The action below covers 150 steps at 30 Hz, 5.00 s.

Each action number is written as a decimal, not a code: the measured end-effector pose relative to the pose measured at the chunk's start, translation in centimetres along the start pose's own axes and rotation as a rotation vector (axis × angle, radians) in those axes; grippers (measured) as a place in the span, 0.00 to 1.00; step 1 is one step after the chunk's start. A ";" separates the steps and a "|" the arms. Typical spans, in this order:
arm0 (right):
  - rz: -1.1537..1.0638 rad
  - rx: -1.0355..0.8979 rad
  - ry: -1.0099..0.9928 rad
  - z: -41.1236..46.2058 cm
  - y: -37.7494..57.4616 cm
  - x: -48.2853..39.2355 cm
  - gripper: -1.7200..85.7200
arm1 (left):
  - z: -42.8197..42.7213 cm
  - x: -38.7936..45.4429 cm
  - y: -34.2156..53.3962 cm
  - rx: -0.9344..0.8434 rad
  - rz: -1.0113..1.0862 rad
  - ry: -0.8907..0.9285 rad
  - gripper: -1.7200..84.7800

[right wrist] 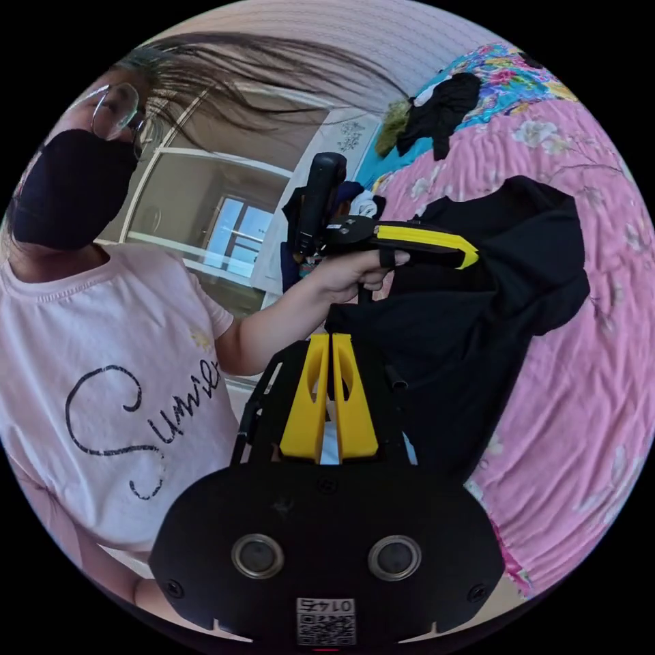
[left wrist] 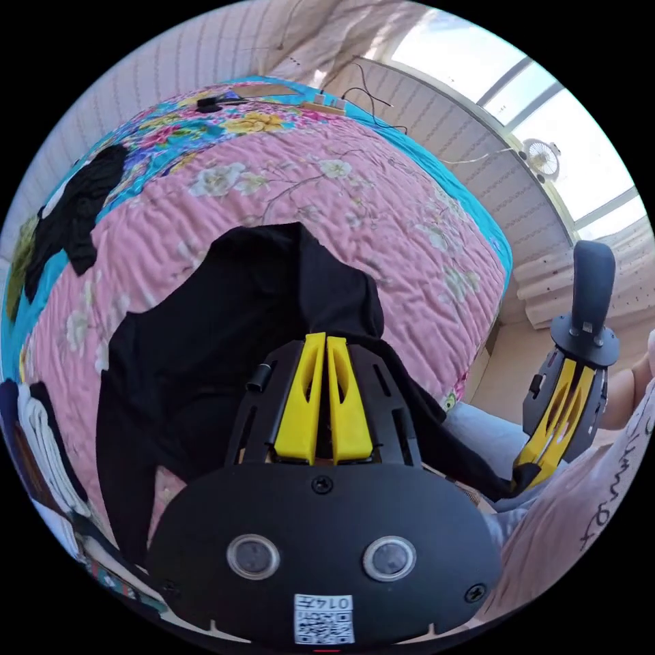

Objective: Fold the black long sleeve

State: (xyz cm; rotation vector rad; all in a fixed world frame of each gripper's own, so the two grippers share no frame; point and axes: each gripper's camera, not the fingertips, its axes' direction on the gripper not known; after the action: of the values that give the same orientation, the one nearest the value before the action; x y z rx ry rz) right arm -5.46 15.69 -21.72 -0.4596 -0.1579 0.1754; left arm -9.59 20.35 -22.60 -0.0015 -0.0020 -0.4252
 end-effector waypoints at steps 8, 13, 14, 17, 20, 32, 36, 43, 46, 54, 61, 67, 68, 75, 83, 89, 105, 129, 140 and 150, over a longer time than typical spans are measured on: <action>-0.147 -0.394 0.063 16.0 -6.7 -1.3 0.03 | 0.7 -9.4 9.9 -0.045 -0.271 0.007 0.01; -0.182 -0.600 0.150 24.1 -8.0 -1.4 0.07 | 1.7 -13.3 13.2 -0.036 -0.387 0.078 0.01; -0.200 -0.646 0.136 25.4 -8.0 -1.8 0.09 | 1.4 -14.1 13.8 -0.039 -0.399 0.054 0.01; -0.211 -0.742 0.091 27.2 -7.6 -2.6 0.11 | 0.8 -15.6 15.3 -0.059 -0.410 0.049 0.01; -0.198 -0.793 0.060 26.8 -7.3 -2.6 0.11 | 0.0 -16.9 16.0 -0.082 -0.421 0.031 0.01; 0.167 0.006 0.700 8.4 -18.7 6.7 0.16 | 1.7 -19.7 -2.9 0.186 -0.212 0.130 0.10; 0.226 0.009 0.615 8.4 -19.7 8.9 0.14 | 5.3 -19.7 -8.0 0.077 -0.179 0.230 0.07; 0.233 0.063 0.613 6.3 -19.4 8.7 0.04 | 4.9 -15.5 -12.3 0.107 0.008 0.025 0.01; 0.265 0.028 0.612 6.1 -19.7 9.9 0.03 | 7.9 -14.0 -13.3 -0.026 0.022 -0.096 0.01; 0.269 -0.019 0.593 6.6 -20.6 10.6 0.03 | 8.5 -10.6 -12.4 -0.017 0.091 -0.270 0.01; 0.262 -0.027 0.616 7.1 -21.5 9.5 0.03 | 7.7 -11.2 -11.2 -0.011 0.049 -0.215 0.01; 0.246 -0.041 0.652 7.9 -22.3 8.3 0.03 | 6.8 -11.1 -9.7 -0.013 0.046 -0.225 0.01; 0.245 -0.040 0.651 8.0 -22.4 8.0 0.03 | 6.6 -11.2 -9.2 -0.007 0.041 -0.222 0.01; 0.218 -0.056 0.664 9.0 -23.1 6.6 0.03 | 4.9 -11.6 -6.2 0.006 0.021 -0.226 0.01; 0.118 -0.144 0.768 11.8 -24.5 3.8 0.02 | 3.0 -12.1 -1.9 0.046 0.070 -0.244 0.01; 0.090 -0.074 0.805 13.4 -24.0 1.7 0.02 | -3.4 -15.0 3.4 0.088 0.095 -0.106 0.07; 0.002 -0.038 0.914 18.8 -24.3 -4.0 0.04 | -19.8 -21.3 47.8 0.314 -0.178 -0.356 0.10; -0.717 -0.545 0.687 60.6 -41.2 -27.7 0.11 | -29.5 -38.0 94.9 0.873 -1.218 -0.431 0.11; -0.700 -0.679 0.631 81.3 -46.6 -26.4 0.15 | -30.3 -38.7 95.6 0.794 -1.109 -0.393 0.01; -0.644 -0.464 0.493 67.6 -43.5 -26.5 0.03 | -34.0 -31.2 89.0 1.009 -0.554 -0.330 0.01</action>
State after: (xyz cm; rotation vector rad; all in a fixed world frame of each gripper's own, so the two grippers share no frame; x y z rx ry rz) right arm -38.37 0.72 54.82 -0.8725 0.1470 -0.6176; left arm -1.26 114.24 -56.76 0.9408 -0.5520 -0.9355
